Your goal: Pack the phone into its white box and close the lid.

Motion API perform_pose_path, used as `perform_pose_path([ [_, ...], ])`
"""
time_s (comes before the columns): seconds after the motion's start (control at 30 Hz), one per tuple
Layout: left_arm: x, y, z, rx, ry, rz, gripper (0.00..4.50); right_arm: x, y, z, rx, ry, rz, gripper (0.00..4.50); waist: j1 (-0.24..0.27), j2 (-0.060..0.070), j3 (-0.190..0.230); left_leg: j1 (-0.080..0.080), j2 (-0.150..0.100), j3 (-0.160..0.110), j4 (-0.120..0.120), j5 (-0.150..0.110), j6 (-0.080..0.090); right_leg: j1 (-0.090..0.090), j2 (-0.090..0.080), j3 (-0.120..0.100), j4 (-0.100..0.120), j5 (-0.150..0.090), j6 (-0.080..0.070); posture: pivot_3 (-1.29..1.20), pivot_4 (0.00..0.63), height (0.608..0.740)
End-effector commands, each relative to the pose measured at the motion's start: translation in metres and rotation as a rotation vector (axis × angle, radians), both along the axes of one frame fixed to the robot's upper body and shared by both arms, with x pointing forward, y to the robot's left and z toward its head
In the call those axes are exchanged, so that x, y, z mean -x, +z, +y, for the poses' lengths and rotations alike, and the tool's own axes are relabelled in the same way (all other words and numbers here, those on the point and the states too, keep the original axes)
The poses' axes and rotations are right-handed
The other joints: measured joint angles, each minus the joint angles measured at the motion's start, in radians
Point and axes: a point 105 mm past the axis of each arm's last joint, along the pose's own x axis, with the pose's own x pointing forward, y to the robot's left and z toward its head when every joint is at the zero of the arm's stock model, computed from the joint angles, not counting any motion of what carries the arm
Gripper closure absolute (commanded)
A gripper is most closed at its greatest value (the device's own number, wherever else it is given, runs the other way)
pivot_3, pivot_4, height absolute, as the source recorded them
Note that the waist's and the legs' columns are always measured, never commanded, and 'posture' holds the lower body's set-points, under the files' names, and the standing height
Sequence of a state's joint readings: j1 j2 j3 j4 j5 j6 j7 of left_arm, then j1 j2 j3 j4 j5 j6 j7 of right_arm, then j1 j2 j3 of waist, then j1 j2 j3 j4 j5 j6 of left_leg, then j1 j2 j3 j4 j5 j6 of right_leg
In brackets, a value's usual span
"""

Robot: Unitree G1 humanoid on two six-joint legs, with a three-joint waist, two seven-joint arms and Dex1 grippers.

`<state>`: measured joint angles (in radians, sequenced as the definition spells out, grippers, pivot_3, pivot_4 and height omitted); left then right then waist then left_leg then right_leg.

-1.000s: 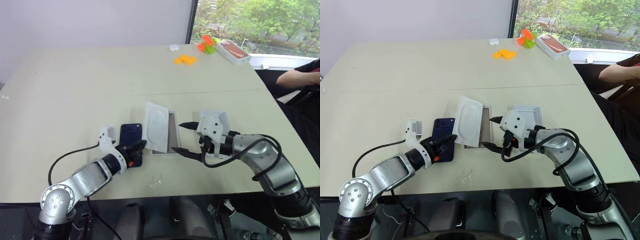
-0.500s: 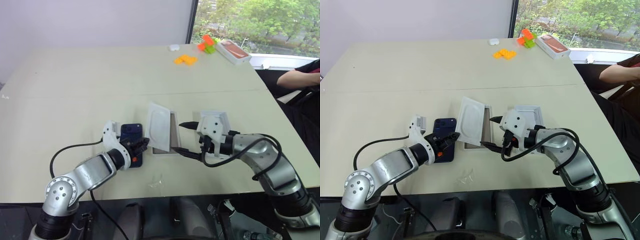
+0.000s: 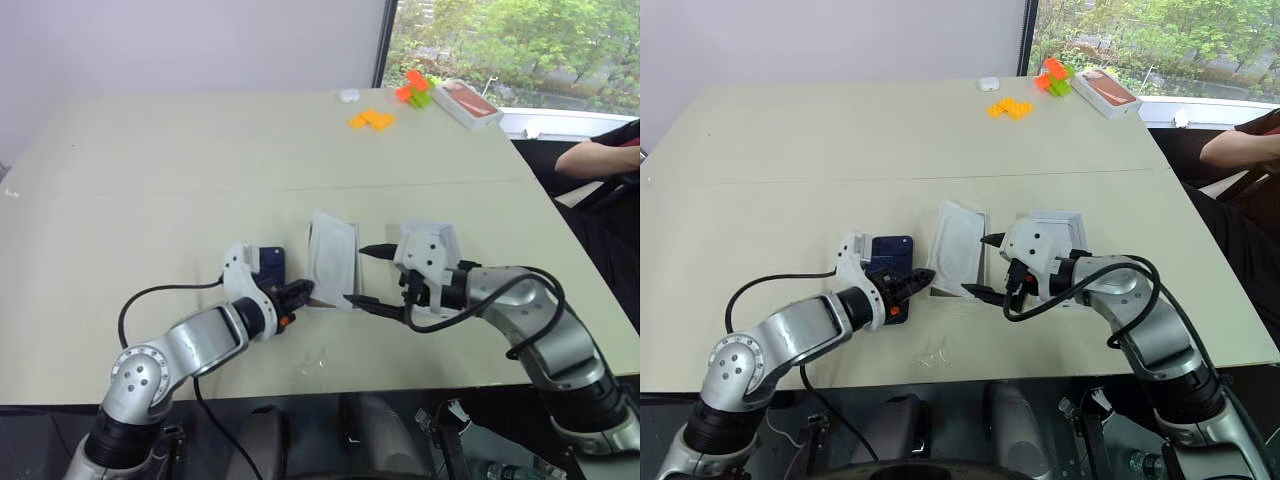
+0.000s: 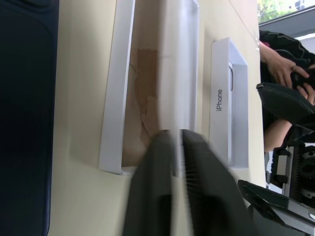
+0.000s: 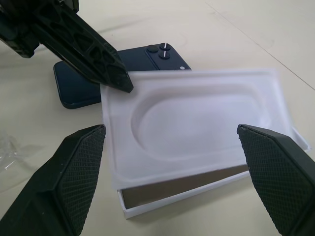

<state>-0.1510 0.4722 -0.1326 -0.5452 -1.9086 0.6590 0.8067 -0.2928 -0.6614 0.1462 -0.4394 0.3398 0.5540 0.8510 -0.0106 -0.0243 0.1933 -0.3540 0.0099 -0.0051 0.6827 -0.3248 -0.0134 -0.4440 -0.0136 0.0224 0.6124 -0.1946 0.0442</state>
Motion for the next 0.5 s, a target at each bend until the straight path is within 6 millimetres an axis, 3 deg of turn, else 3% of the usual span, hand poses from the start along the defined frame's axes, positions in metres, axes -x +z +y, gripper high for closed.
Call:
perform_pose_path([
  [0.03, 0.002, 0.01, -0.001, 0.026, -0.022, -0.034, 2.12, 0.003, 0.017, 0.001, -0.008, 0.019, -0.065, 0.0, 0.0, 0.0, 0.0, 0.0, 0.0, 0.0, 0.0, 0.0, 0.0, 0.0, 0.0, 0.0, 0.0, 0.0, 0.0, 0.0, 0.15, 0.74],
  [0.1, 0.006, 0.014, 0.001, 0.048, -0.047, -0.051, 1.16, 0.002, 0.018, 0.001, -0.007, 0.017, -0.066, 0.0, 0.0, 0.0, 0.0, 0.0, 0.0, 0.0, 0.0, 0.0, 0.0, 0.0, 0.0, 0.0, 0.0, 0.0, 0.0, 0.0, 0.15, 0.74],
  [0.33, 0.019, 0.012, 0.025, -0.096, -0.141, -0.145, 1.16, -0.004, 0.018, -0.001, -0.019, -0.014, -0.056, 0.0, -0.002, 0.0, 0.0, 0.0, 0.0, 0.0, 0.0, 0.0, 0.0, 0.0, 0.001, -0.001, 0.0, 0.0, 0.0, 0.0, 0.15, 0.74],
  [0.43, 0.009, 0.028, 0.054, -0.12, -0.064, -0.28, 1.16, -0.009, 0.019, -0.001, -0.023, -0.036, -0.055, 0.0, -0.002, 0.0, 0.001, 0.0, 0.001, 0.001, 0.0, 0.0, 0.0, -0.001, 0.001, -0.001, 0.0, 0.0, 0.0, 0.0, 0.15, 0.74],
  [0.5, 0.001, 0.042, 0.076, -0.249, -0.014, -0.433, 1.16, -0.015, 0.02, -0.002, -0.019, -0.061, -0.059, 0.0, -0.004, 0.0, 0.001, 0.0, 0.001, 0.001, 0.0, 0.0, -0.001, -0.001, 0.001, -0.001, -0.001, 0.0, 0.0, 0.0, 0.15, 0.74],
])
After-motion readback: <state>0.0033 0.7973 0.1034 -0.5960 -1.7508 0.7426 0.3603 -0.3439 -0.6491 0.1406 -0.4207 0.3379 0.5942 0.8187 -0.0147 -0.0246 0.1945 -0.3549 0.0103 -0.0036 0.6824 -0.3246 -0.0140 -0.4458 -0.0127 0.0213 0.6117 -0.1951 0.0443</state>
